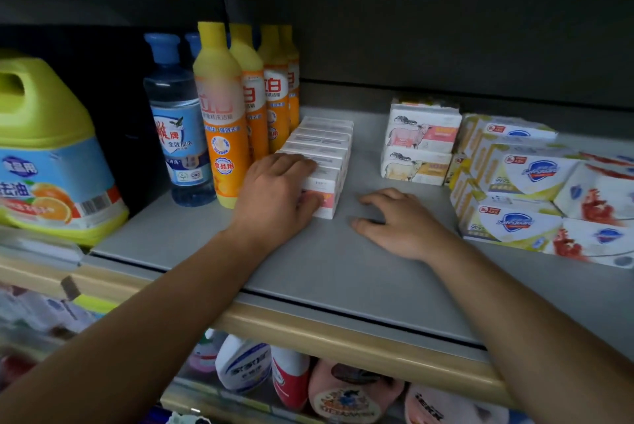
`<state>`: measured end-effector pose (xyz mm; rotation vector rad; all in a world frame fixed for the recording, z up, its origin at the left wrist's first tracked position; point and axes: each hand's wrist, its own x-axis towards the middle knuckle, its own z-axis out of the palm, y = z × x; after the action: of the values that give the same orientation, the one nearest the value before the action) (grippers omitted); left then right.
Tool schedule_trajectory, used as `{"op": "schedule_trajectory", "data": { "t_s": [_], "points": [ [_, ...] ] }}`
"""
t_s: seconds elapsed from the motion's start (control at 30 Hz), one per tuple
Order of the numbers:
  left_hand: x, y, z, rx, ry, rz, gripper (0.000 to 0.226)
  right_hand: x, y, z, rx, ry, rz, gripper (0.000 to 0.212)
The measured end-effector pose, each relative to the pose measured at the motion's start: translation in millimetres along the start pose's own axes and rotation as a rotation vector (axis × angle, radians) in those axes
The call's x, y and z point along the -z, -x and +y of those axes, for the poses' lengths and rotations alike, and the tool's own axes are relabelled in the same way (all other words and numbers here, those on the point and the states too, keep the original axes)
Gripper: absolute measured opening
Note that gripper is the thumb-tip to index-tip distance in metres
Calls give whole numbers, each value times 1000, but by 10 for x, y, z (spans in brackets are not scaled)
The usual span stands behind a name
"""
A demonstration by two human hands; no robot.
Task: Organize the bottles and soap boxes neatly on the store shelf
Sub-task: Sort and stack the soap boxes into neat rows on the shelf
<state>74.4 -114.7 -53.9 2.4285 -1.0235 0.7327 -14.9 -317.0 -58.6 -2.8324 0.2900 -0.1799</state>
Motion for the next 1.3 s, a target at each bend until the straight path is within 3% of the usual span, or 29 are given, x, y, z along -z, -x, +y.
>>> {"op": "schedule_trajectory", "data": {
  "t_s": [0.17, 0.3, 0.57, 0.83, 1.0, 1.13, 1.3],
  "points": [
    [-19, -15, -28, 8, 33, 12, 50, 236, -115, -63, -13, 4, 327, 49],
    [-41, -9, -43, 19, 49, 36, 50, 592, -463, -29, -48, 147, 501, 55],
    [-46, -17, -47, 35, 97, 65, 50, 864, -956, 292, -267, 495, 348, 76],
    [-82, -40, -65, 27, 96, 79, 50, 659, -933, 414, -158, 652, 568, 68],
    [-81, -32, -65, 17, 96, 85, 50, 695, -839, 344, -77, 549, 688, 56],
    [-77, -30, -60, 9, 91, 88, 49, 775, -596, 165, 36, 351, 771, 63],
    [60, -6, 19, -38, 90, 189, 46, 763, -52, -113, 155, 109, 704, 66]
  ]
}}
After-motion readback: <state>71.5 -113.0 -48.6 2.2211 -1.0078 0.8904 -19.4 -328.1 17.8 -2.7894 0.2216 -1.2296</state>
